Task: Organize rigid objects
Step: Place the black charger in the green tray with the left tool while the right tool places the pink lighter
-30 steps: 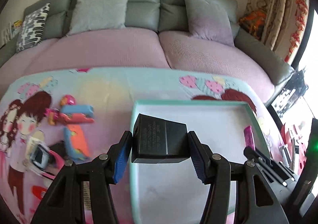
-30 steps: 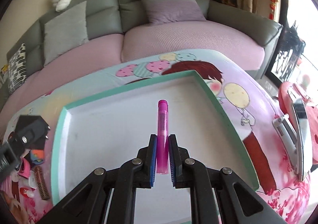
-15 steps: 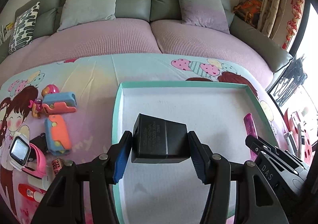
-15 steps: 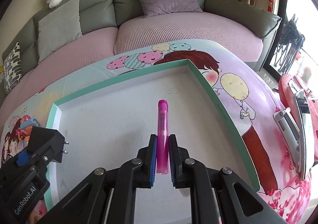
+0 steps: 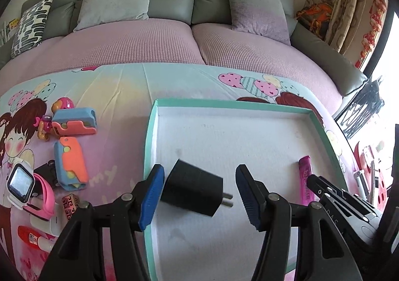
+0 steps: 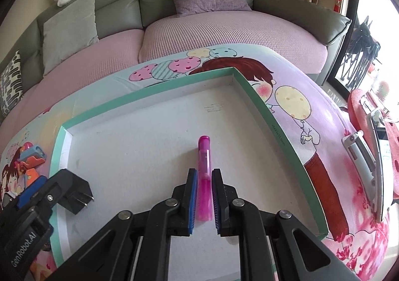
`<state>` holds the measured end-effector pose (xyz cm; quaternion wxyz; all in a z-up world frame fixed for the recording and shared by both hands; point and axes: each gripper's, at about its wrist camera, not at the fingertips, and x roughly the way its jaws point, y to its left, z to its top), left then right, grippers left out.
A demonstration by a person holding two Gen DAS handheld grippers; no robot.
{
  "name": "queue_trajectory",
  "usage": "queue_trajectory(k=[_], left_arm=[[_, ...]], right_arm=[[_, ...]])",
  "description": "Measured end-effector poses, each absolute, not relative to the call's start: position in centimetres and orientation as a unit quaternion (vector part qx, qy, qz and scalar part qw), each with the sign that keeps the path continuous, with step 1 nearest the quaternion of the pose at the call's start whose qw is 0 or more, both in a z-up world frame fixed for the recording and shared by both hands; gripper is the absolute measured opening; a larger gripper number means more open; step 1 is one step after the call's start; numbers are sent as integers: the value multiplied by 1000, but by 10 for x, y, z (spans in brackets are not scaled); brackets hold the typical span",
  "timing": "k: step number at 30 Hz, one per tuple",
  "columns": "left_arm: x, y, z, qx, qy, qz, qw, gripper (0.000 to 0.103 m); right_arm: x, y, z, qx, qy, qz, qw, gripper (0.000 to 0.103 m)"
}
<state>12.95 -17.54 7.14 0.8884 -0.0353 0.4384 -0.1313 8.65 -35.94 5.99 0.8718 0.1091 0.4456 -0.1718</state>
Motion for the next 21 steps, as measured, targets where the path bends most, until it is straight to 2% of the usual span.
queue_trajectory(k=[14,16,17,18,19,20,21], left_arm=[[119,-167,102,-33,407,-125,904,61],[119,-165,103,-33,404,-122,906,64],[120,-162,103,-36,403,-118,907,77],[121,-160,103,-38,403,-111,908,85],[121,-156,103,-39,403,-101,909,90],[122,-153,103,-39,403,-94,909,90],[123,-149,103,-41,404,-85,910,90]], right_arm=[[83,-358,67,113,437,-172,876,15],[83,-358,67,117,437,-168,876,23],[84,-358,66,119,437,-166,876,34],[84,-357,66,121,436,-164,877,49],[84,-357,67,121,434,-162,878,55],[84,-356,67,121,432,-160,879,63],[84,-355,68,120,429,-157,881,64]])
